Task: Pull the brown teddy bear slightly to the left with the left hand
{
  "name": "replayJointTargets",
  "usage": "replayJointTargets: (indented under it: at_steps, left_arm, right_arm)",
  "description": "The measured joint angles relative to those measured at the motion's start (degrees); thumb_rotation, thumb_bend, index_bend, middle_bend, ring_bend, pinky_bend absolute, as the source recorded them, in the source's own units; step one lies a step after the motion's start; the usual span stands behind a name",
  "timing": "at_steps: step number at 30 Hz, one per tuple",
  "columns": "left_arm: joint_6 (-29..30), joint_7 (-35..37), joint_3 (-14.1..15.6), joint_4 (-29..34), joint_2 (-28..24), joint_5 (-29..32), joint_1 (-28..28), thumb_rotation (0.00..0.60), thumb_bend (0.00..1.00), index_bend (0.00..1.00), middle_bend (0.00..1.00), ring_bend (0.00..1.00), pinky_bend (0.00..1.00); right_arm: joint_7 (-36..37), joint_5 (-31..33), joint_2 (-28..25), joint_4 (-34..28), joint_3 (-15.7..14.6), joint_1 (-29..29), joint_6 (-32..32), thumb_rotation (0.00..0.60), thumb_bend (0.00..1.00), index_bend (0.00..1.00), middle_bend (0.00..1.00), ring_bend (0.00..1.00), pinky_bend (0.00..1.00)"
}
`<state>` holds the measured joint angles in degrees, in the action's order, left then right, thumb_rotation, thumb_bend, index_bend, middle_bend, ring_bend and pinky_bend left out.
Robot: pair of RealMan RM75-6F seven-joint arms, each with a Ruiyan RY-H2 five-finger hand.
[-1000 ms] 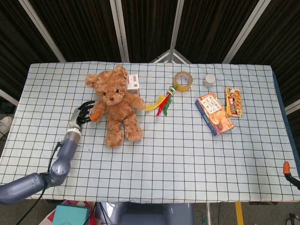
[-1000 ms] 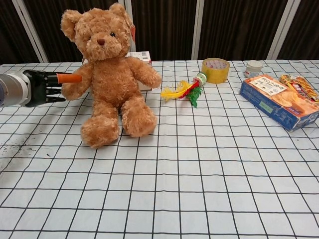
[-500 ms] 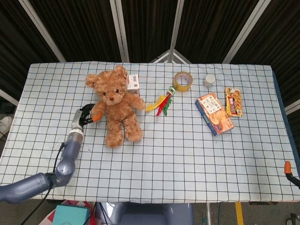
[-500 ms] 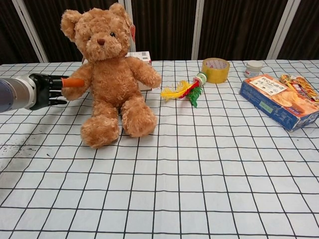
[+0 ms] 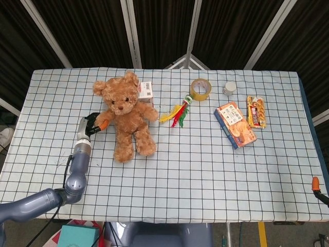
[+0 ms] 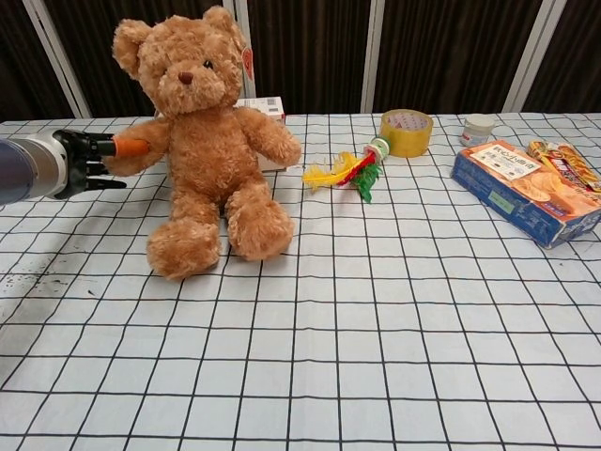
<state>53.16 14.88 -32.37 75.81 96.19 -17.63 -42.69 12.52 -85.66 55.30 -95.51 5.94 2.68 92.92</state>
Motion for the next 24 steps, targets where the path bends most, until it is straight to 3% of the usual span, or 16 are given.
replayJointTargets:
  at_steps: [12, 24]
  left_arm:
    - [1.1, -4.3, -1.6, 0.6, 0.5, 4.8, -0.3, 0.600, 0.55, 0.47, 0.56, 0.13, 0.13]
    - [3.0, -5.9, -4.3, 3.7, -0.5, 3.9, -0.7, 0.600, 0.53, 0.46, 0.56, 0.13, 0.13]
  right_arm:
    - [0.9, 0.3, -0.3, 0.0, 0.1, 0.2, 0.2, 0.600, 0.51, 0.04, 0.12, 0.23, 0.14]
    - [0.8, 0.2, -0.2, 0.1, 0.0, 0.1, 0.0, 0.600, 0.51, 0.04, 0.12, 0.23, 0.14]
